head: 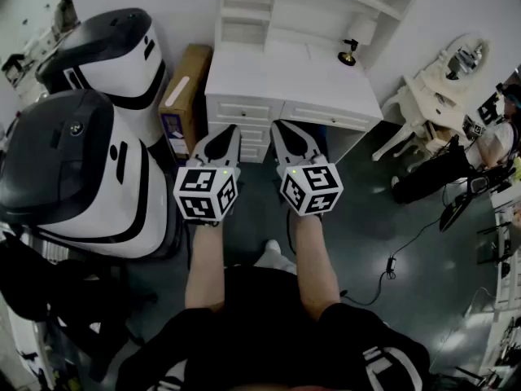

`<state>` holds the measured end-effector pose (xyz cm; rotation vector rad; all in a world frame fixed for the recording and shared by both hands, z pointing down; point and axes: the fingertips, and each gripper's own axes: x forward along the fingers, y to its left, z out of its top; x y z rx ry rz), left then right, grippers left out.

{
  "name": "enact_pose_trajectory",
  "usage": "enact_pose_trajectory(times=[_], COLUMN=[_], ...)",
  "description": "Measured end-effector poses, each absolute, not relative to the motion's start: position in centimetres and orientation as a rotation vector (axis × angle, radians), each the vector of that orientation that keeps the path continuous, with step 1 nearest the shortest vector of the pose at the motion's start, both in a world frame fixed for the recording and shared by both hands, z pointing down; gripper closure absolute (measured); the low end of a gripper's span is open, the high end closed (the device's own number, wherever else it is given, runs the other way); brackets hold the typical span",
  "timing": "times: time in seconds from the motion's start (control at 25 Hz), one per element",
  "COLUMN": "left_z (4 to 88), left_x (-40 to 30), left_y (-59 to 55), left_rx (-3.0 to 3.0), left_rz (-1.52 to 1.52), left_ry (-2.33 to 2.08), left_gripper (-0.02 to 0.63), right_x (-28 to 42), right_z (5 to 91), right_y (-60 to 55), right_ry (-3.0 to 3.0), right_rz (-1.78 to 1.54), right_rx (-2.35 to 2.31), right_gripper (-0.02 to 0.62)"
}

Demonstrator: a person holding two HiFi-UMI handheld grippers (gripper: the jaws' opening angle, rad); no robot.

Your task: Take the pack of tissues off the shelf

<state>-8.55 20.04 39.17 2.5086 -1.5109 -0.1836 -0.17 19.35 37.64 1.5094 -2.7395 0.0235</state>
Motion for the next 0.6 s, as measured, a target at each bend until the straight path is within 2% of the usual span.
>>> enact_pose_trajectory(times=[0.6], left_z=[39.5], left_x=[-8.89], left_y=[19.93], left_rx=[2.501], left_rz=[-0.192], left_ry=[-1.501], left_gripper=[0.597], right_x=[0.63], right_z=[38.06], right_y=[19.07], right_ry=[-2.726], right_rz=[0.071], right_rx=[1.575], right_gripper=[0.577])
